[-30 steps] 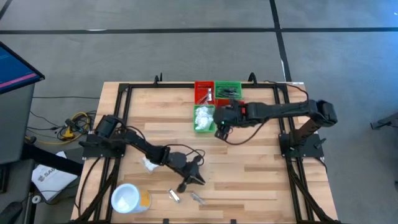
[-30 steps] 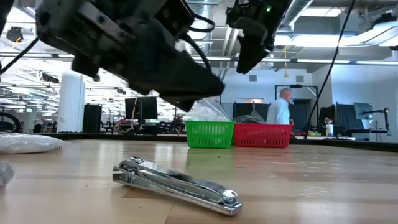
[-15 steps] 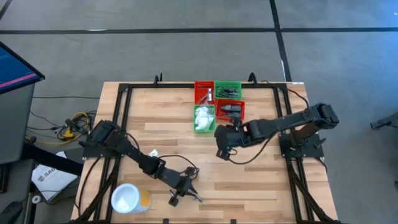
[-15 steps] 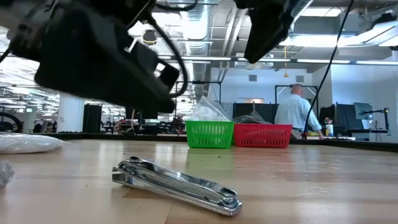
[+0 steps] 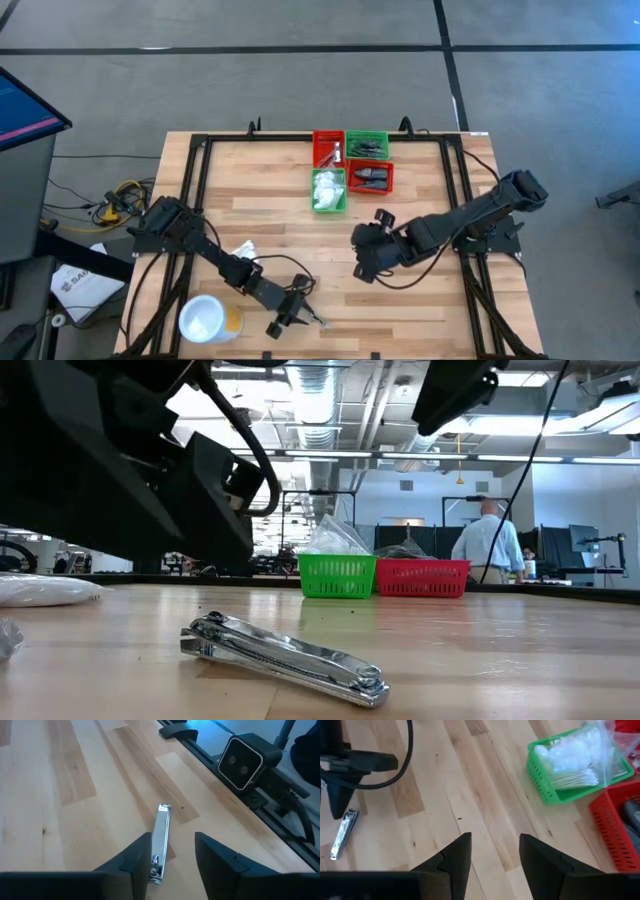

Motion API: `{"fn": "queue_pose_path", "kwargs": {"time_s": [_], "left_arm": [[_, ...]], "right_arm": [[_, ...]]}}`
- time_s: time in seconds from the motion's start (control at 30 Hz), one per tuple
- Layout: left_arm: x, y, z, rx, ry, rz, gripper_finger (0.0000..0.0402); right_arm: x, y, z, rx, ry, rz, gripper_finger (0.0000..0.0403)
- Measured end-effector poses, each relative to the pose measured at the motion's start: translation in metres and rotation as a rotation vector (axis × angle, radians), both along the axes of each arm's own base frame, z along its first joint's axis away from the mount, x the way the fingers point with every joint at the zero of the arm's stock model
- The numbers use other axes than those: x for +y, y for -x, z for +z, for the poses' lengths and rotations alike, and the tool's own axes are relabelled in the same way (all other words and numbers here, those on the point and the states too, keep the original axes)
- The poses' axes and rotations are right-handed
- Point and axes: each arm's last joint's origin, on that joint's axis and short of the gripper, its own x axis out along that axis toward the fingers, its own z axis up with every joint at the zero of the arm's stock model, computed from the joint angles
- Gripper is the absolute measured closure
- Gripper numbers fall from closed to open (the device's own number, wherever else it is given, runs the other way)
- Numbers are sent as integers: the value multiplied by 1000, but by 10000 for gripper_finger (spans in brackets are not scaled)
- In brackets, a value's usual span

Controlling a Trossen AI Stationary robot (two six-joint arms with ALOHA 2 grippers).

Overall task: Pick & Place Travel size toiletries
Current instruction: Put the nail cutter into the left red bin

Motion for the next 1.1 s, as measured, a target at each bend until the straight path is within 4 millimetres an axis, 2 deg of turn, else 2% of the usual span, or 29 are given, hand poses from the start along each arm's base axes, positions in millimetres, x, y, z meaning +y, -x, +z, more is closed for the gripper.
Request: {"fn": "queue_pose_path", "kwargs": {"time_s": [0.4, 0.63, 0.87, 1.1], "left_arm": [[1, 0, -9, 24, -14, 48, 249], [1, 0, -9, 24, -17, 52, 247], [-1, -4, -26, 55, -39, 55, 247], [-2, -9, -28, 48, -39, 60, 249]], "right_arm": [[20, 4, 0, -39, -27, 27, 262], [20, 4, 0, -44, -26, 26, 270], [20, 4, 0, -44, -26, 26, 269], [20, 4, 0, -44, -26, 26, 272]]}}
